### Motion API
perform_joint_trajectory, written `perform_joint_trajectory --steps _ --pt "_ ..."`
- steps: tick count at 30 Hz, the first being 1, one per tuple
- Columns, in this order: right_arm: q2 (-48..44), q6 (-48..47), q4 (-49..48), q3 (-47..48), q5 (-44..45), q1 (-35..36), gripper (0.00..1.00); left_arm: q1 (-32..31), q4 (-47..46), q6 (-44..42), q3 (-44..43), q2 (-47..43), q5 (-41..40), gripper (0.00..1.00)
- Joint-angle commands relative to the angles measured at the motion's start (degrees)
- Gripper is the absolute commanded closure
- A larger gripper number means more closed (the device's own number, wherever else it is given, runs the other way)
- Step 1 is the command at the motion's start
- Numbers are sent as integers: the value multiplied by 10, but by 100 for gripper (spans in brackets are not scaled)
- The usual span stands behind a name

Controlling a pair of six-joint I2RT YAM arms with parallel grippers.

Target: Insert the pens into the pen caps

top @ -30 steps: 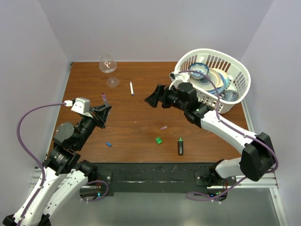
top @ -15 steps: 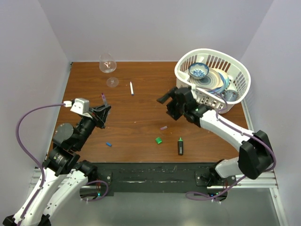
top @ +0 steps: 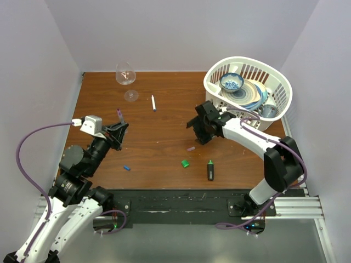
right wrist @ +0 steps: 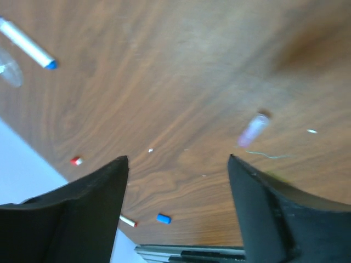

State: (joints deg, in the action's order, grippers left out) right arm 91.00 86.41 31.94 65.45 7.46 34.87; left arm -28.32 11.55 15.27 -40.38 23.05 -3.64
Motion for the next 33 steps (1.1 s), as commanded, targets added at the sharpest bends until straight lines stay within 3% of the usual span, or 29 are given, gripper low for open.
perform_joint_trajectory --steps 1,2,8,26,30,33 --pt "8 80 67 -9 4 4 43 0 -27 -9 4 -7 1 100" --pt "15 92 79 -3 6 5 49 0 -27 -9 4 -5 2 100" --pt "44 116 116 14 8 8 53 0 -27 -9 2 1 10 100" --pt "138 144 131 39 12 20 56 0 -27 -9 3 -3 9 100" --pt "161 150 146 44 23 22 62 0 -25 -9 3 -4 7 100" --pt "181 148 175 55 33 23 73 0 -24 -9 3 -5 3 100"
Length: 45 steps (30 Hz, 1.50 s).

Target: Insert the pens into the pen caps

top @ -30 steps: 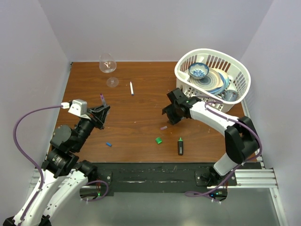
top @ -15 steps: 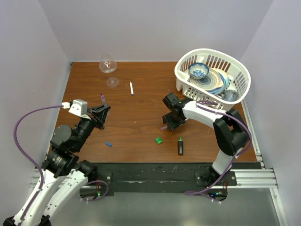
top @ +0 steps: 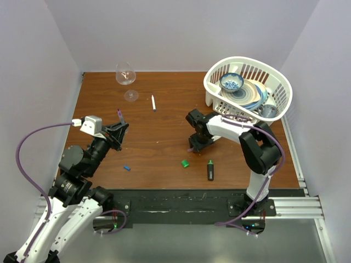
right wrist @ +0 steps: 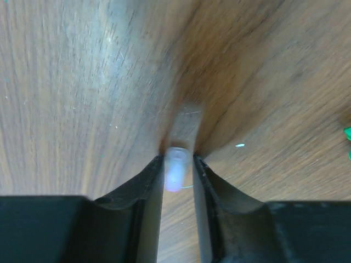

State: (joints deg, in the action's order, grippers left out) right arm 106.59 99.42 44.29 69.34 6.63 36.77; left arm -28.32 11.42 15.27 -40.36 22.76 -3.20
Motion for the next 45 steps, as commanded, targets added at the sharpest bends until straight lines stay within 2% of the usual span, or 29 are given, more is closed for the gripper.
perform_joint_trajectory --steps 1,3,4,8,14,15,18,20,22,23,24,25,26,27,31,32,36,41,45 --pt "29 16 61 23 45 5 78 0 -22 -9 3 -3 -2 100" --pt "41 5 66 27 53 7 85 0 -22 -9 2 -2 -1 100" --pt "42 -11 62 25 59 7 92 0 -21 -9 1 -2 -1 100" --pt "36 -54 34 -1 88 9 100 0 -18 -10 1 -2 0 100" --pt "-52 -182 -60 -67 99 8 100 -1 -11 -1 -9 32 17 100" --pt "-67 -226 -68 -70 102 9 100 -1 -9 7 -14 41 27 100" --pt "-143 -330 -95 -70 122 16 100 -1 -11 23 -8 61 86 100" --pt "-191 -375 -82 -36 141 29 100 -1 -10 28 -3 77 144 100" --pt "-245 -459 -98 -16 135 34 100 -1 -16 33 6 109 190 100" --pt "-272 -493 -163 -24 111 36 100 -1 -25 33 9 120 242 100" --pt "-297 -563 -212 -38 42 36 100 -1 -30 32 11 147 269 100" --pt "-320 -592 -271 -80 -7 37 100 -1 -34 32 9 161 295 100" --pt "-366 -608 -390 -104 -34 36 100 -1 -39 31 7 175 337 100" --pt "-378 -599 -425 -125 -53 36 100 -1 -42 31 6 196 356 100" --pt "-385 -635 -467 -83 -196 37 100 -1 -68 44 17 216 401 100" --pt "-386 -638 -512 -84 -218 37 100 -1 -82 52 19 216 413 100" --pt "-402 -594 -661 -131 -264 37 100 0 -129 84 28 219 446 100" --pt "-397 -572 -742 -143 -291 44 100 -1 -162 110 38 221 458 100" --pt "-392 -577 -756 -149 -301 50 100 -1 -169 109 41 223 457 100"
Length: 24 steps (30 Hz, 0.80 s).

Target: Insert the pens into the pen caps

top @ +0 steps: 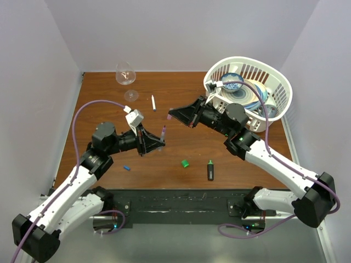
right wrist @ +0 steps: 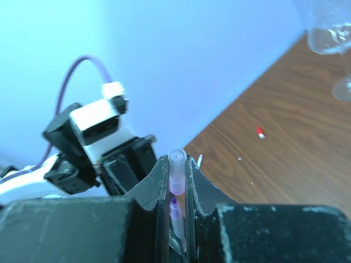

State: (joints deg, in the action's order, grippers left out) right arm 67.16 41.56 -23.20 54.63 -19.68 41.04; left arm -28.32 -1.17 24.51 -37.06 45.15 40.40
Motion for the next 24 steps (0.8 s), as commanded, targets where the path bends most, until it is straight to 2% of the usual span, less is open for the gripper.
perform_joint_trajectory --steps 1,14,24 --pt "7 -1 -83 -1 -42 7 100 0 -40 16 9 0 20 100" --pt "-1 -54 -58 -12 -61 15 100 0 -36 5 6 -4 26 100" --pt "9 -54 -62 -41 -69 32 100 0 -41 9 10 -13 20 100"
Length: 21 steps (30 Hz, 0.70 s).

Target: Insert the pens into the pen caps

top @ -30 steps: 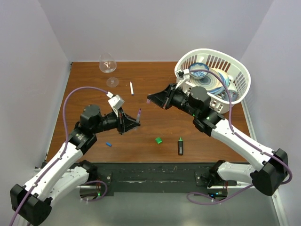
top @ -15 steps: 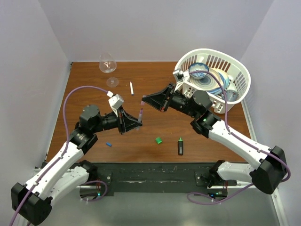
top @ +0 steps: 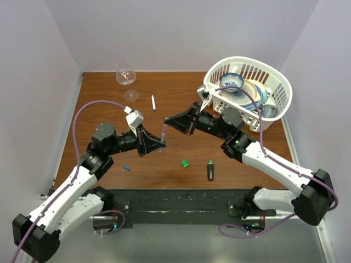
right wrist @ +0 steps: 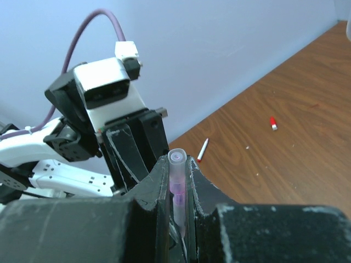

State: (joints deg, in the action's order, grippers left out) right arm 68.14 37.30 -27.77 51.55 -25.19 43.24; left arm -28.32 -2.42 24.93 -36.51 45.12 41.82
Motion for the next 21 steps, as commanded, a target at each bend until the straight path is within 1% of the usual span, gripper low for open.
perform_joint_trajectory --steps 1,6,13,16,21 --pt "0 -7 -21 -12 -15 12 100 0 -29 6 6 -12 5 100" --pt "3 -6 -2 -24 -19 27 100 0 -35 6 6 -7 3 100" --pt "-3 -1 46 -63 -34 39 100 0 -53 15 0 8 -47 100" --pt "-7 -7 81 -74 -30 42 100 0 -47 5 -17 22 -71 100" --pt "-11 -7 88 -108 2 68 100 0 -52 -14 -40 55 -97 100"
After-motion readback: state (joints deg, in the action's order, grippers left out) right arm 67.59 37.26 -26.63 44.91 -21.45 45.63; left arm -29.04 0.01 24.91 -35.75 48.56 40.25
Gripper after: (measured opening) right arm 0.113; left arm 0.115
